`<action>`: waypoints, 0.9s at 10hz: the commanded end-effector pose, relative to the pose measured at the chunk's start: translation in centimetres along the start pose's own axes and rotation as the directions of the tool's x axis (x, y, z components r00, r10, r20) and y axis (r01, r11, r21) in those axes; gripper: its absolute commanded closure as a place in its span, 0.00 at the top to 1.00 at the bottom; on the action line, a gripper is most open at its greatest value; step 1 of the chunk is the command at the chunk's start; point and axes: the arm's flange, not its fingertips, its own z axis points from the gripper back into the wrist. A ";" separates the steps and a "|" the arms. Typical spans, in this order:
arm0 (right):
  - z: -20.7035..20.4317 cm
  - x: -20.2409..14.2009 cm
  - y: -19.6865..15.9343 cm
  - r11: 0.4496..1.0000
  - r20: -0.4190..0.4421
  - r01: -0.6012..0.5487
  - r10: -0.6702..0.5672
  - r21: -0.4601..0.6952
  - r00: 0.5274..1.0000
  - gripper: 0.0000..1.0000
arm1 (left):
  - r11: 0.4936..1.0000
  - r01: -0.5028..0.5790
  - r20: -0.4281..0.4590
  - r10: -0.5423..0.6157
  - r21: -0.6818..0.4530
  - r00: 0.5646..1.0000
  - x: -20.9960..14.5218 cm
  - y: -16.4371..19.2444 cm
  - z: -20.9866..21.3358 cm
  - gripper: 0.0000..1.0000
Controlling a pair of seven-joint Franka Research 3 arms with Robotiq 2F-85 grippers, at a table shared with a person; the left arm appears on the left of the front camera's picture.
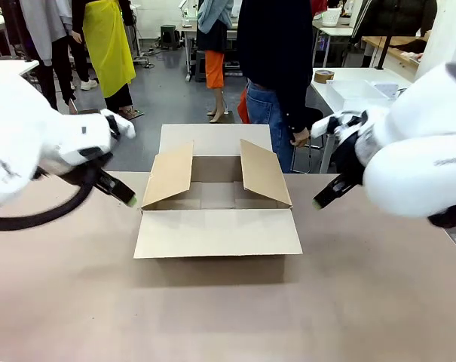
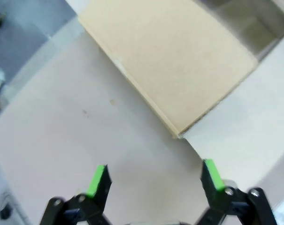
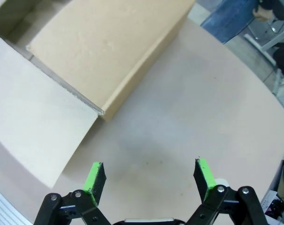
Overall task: Pack the gift set into the box.
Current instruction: Place both hands on the side flaps of the Package Box and spread them outward.
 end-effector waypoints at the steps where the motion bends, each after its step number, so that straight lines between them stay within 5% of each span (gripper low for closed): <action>1: 4.9 -4.9 -3.2 0.993 0.062 0.092 -0.096 0.072 0.993 1.00 | 0.998 -0.045 0.093 0.048 -0.034 0.995 -7.0 1.7 7.5 1.00; 2: 7.1 -7.5 -6.9 0.951 0.102 0.271 -0.287 0.146 0.952 1.00 | 0.991 -0.115 0.160 0.124 -0.069 0.979 -9.3 4.2 10.3 1.00; 4: 9.8 -13.5 -13.4 0.721 0.149 0.575 -0.664 0.387 0.732 1.00 | 0.911 -0.255 0.271 0.348 -0.323 0.898 -15.7 12.0 12.5 1.00; 5: 9.7 -16.5 -16.6 0.518 0.070 0.601 -0.790 0.608 0.609 1.00 | 0.815 -0.332 0.304 0.506 -0.475 0.807 -19.2 16.3 11.8 1.00; 6: 8.4 -19.2 -19.4 0.314 -0.039 0.644 -0.881 0.698 0.471 1.00 | 0.702 -0.394 0.272 0.635 -0.593 0.723 -22.4 19.8 10.3 1.00; 7: 7.0 -22.2 -21.7 0.115 -0.113 0.563 -0.928 0.819 0.355 1.00 | 0.586 -0.456 0.216 0.742 -0.670 0.635 -25.4 22.4 7.9 1.00; 8: 5.7 -24.3 -22.8 0.012 -0.127 0.478 -0.958 0.878 0.258 1.00 | 0.509 -0.498 0.181 0.804 -0.702 0.566 -27.2 23.6 5.8 1.00; 9: 4.4 -25.5 -23.4 -0.063 -0.171 0.439 -0.963 0.896 0.209 1.00 | 0.449 -0.490 0.161 0.837 -0.747 0.523 -28.2 23.6 4.1 1.00</action>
